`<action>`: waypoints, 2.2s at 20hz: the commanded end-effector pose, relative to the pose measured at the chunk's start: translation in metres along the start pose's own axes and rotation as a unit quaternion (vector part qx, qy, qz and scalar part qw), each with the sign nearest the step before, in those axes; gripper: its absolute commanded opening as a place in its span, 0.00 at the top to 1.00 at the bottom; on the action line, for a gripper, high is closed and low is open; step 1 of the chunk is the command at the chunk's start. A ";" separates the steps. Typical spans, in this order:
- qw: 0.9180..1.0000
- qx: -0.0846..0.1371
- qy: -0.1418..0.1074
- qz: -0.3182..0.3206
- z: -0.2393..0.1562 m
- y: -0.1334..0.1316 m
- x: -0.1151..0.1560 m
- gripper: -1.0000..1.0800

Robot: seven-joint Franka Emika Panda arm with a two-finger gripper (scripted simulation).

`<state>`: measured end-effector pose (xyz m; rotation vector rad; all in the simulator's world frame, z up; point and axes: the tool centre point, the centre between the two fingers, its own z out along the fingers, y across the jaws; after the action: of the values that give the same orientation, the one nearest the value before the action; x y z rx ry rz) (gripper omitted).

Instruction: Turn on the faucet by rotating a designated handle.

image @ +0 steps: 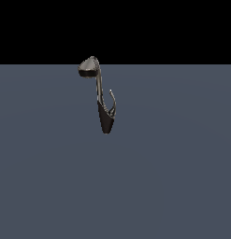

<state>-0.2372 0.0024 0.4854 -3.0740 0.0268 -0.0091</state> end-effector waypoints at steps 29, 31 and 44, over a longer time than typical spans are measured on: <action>0.945 0.144 -0.094 0.278 0.075 -0.024 0.165 1.00; 0.934 0.154 -0.104 0.304 0.086 -0.024 0.179 1.00; 0.840 0.208 -0.173 0.471 0.173 -0.016 0.264 1.00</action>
<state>0.0185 0.0262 0.3269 -2.3127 1.2411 0.4816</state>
